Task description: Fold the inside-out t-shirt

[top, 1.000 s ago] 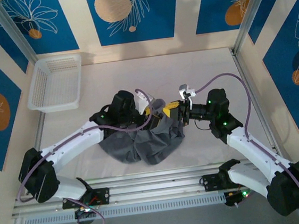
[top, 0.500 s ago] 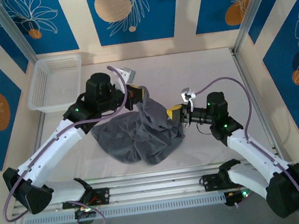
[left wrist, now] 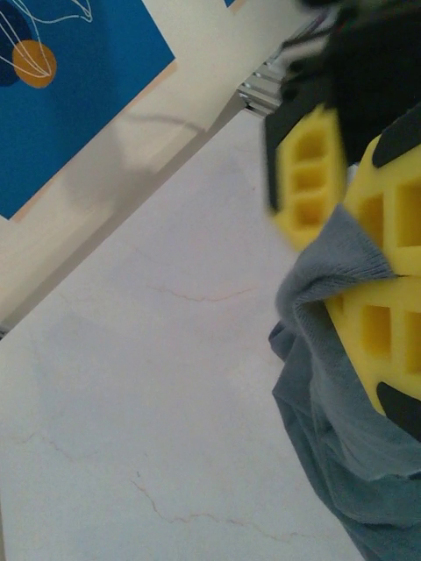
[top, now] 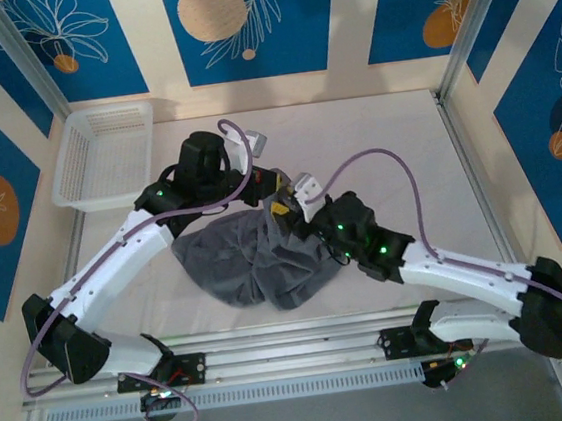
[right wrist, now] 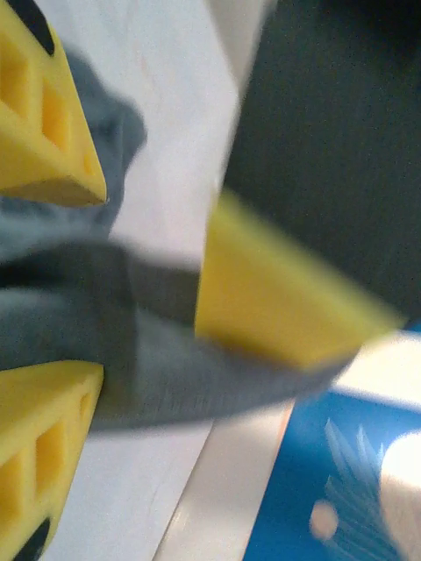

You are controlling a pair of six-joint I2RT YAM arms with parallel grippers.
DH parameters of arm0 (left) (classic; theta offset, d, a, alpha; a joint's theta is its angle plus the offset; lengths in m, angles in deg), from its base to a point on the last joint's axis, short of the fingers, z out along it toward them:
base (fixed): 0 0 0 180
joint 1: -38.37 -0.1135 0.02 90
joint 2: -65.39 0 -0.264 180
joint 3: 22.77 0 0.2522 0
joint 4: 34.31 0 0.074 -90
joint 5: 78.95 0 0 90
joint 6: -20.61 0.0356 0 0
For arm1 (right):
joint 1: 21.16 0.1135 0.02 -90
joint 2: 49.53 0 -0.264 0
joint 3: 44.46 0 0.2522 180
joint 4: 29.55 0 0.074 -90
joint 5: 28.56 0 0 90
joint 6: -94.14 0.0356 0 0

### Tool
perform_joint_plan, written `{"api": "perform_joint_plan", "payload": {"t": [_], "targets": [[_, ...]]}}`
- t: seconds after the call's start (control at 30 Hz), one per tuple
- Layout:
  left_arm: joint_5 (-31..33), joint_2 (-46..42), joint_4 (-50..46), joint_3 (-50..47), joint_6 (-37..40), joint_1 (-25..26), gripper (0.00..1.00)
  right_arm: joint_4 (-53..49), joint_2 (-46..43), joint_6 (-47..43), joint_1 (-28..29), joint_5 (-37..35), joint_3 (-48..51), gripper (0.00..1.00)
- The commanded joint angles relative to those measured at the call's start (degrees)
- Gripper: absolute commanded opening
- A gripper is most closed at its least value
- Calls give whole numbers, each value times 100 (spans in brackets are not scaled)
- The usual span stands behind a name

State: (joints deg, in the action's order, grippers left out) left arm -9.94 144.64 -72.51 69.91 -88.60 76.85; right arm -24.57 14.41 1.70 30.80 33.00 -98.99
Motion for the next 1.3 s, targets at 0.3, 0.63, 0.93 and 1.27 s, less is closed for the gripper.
{"api": "perform_joint_plan", "payload": {"t": [0.3, 0.63, 0.93, 1.27], "targets": [[406, -198, -448, 113, 161, -39, 0, -1224, -357, 839, -783, 933, -145, 37], [321, -187, -351, 112, 134, -43, 0, -1303, 444, 1368, -1071, 2388, -568, 39], [780, -135, -39, -652, 252, -824, 0, 1052, -220, 4177, -2292, 6359, -29, 0], [-256, -778, 290, -1320, 84, -850, 40, 1088, 70, 4987, -2588, 6868, -196, 0]]}}
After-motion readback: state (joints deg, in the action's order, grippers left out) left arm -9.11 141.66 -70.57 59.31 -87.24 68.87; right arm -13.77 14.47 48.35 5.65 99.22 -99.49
